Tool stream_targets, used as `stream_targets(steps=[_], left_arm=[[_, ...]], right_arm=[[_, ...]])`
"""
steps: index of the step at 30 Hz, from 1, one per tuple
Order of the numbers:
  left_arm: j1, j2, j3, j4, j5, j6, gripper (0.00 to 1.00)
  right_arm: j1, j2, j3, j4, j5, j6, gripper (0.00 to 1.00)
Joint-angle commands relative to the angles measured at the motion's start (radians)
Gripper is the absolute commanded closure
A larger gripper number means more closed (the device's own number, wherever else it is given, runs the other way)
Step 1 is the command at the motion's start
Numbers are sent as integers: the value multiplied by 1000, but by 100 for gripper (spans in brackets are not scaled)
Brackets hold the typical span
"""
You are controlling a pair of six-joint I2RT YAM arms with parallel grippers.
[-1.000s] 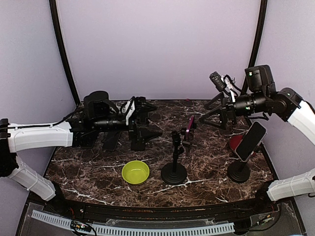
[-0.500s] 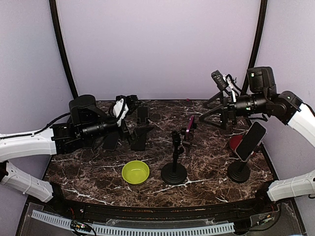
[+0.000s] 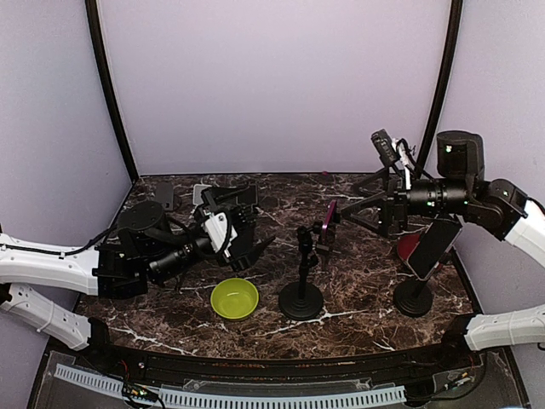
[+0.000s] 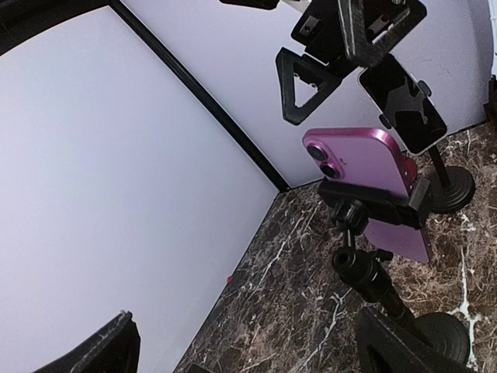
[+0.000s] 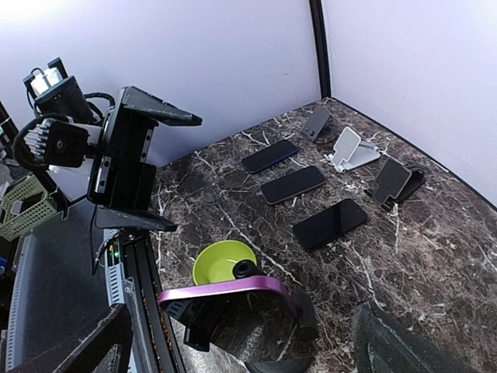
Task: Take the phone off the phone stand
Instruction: Pick up the phone from the phone stand.
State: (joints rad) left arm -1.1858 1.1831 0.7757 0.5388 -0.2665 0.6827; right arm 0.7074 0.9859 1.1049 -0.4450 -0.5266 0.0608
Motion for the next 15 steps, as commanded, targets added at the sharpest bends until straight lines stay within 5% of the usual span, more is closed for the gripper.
stream_targets(steps=[1, 15], left_arm=[[-21, -52, -87, 166, -18, 50, 1], [-44, -27, -169, 285, 40, 118, 1]], right_arm=[[57, -51, -43, 88, 163, 75, 1], [303, -17, -35, 32, 521, -4, 1]])
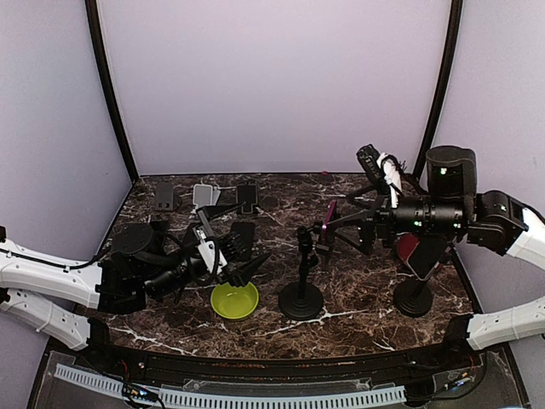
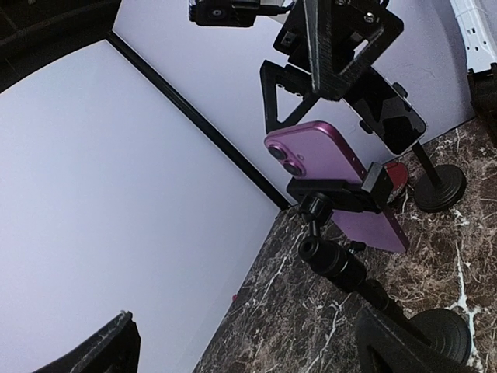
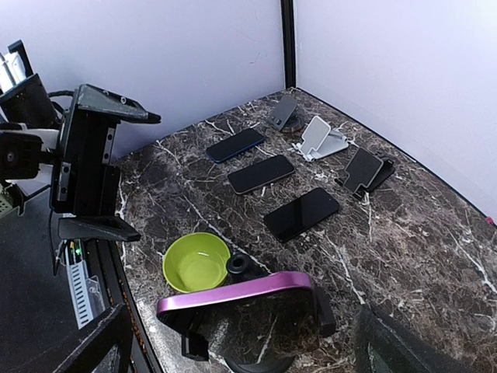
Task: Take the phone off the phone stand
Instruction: Pick up the phone from the phone stand.
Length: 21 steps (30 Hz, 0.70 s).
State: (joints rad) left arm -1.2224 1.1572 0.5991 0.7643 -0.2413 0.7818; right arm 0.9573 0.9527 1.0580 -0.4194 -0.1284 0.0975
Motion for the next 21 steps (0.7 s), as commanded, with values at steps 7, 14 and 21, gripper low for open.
stream_targets(steps=[7, 14, 21], left_arm=[[-15, 18, 11, 50, 37, 44, 1], [-30, 29, -15, 70, 91, 92, 1], [-40, 55, -11, 67, 115, 119, 3]], right_arm=[[129, 67, 37, -23, 212, -69, 1], [135, 94, 51, -4, 249, -81, 1], [135, 106, 59, 8, 281, -93, 7]])
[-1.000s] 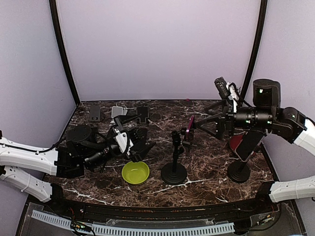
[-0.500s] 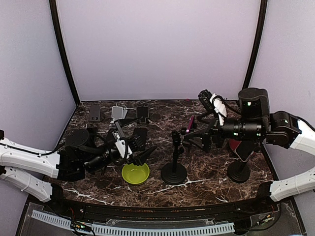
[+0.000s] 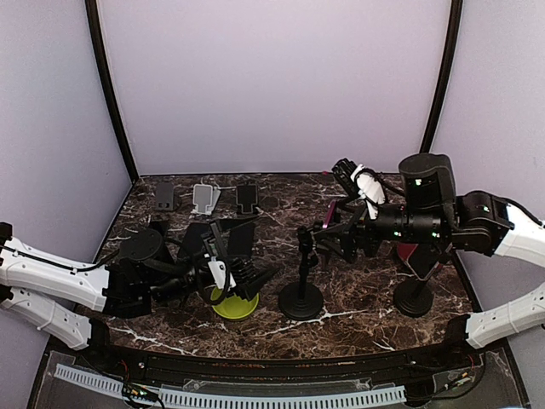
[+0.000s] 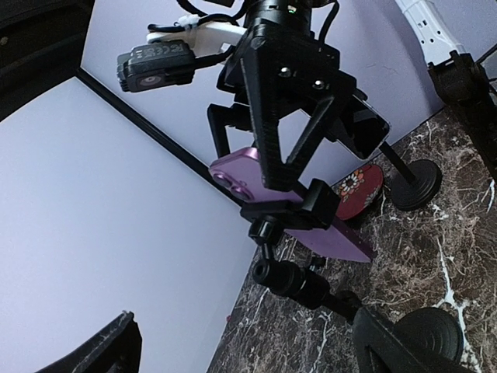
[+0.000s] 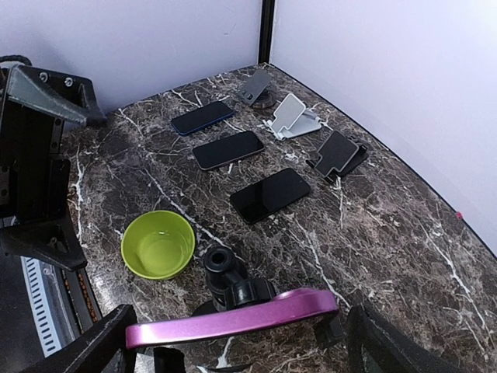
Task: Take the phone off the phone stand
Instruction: Pick up the phone from the phone stand.
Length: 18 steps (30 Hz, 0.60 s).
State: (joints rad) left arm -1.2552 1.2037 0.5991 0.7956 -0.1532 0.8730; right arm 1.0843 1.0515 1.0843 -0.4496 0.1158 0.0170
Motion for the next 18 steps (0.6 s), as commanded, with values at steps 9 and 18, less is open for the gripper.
stream_targets(steps=[9, 18], left_arm=[[-11, 17, -13, 0, 99, 68, 6], [-24, 100, 23, -20, 120, 245, 22]], right_arm=[[8, 27, 37, 47, 41, -30, 15], [8, 25, 40, 55, 35, -31, 33]])
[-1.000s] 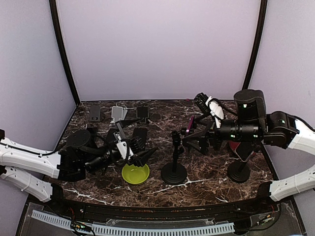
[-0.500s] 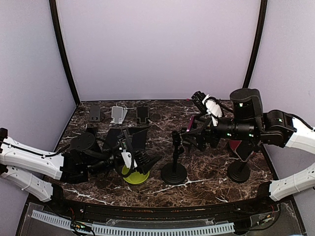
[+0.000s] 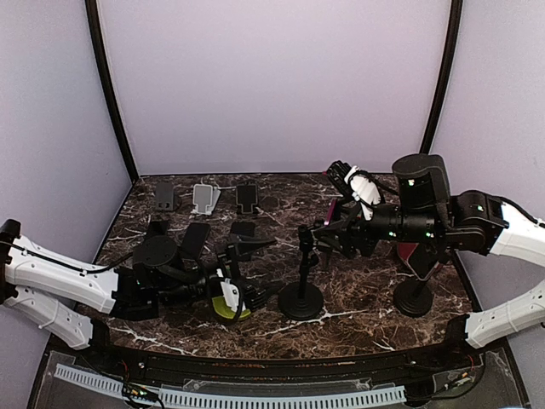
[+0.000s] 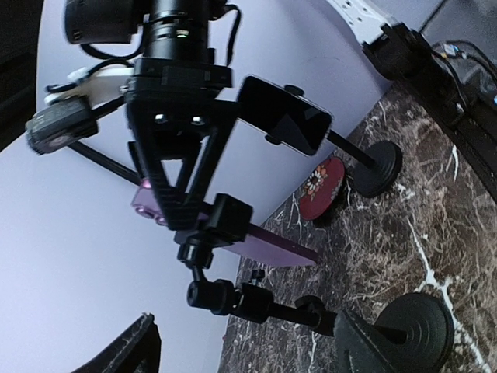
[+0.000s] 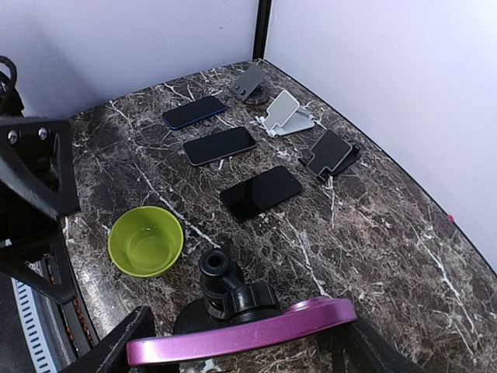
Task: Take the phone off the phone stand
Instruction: Pick up the phone from the phone stand, then hold the phone stand with the phone at the center of the board.
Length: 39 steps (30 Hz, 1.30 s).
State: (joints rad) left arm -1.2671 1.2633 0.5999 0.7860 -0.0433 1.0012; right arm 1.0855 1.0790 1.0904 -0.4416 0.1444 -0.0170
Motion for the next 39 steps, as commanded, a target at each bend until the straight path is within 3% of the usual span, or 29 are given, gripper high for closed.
stream_targets(steps=[1, 7, 12, 24, 39], left_arm=[[-16, 62, 30, 5, -5, 147, 27], [-36, 177, 70, 166, -81, 306, 46], [-58, 290, 103, 340, -167, 441, 56], [-69, 393, 176, 466, -271, 535, 60], [-79, 449, 244, 451, -346, 629, 64]], right_arm=[[7, -2, 34, 49, 6, 5, 34], [6, -6, 35, 58, 8, 21, 42], [6, -1, 44, 54, 7, 43, 45], [5, 14, 55, 46, -16, 93, 51], [6, 28, 92, 41, -35, 130, 57]])
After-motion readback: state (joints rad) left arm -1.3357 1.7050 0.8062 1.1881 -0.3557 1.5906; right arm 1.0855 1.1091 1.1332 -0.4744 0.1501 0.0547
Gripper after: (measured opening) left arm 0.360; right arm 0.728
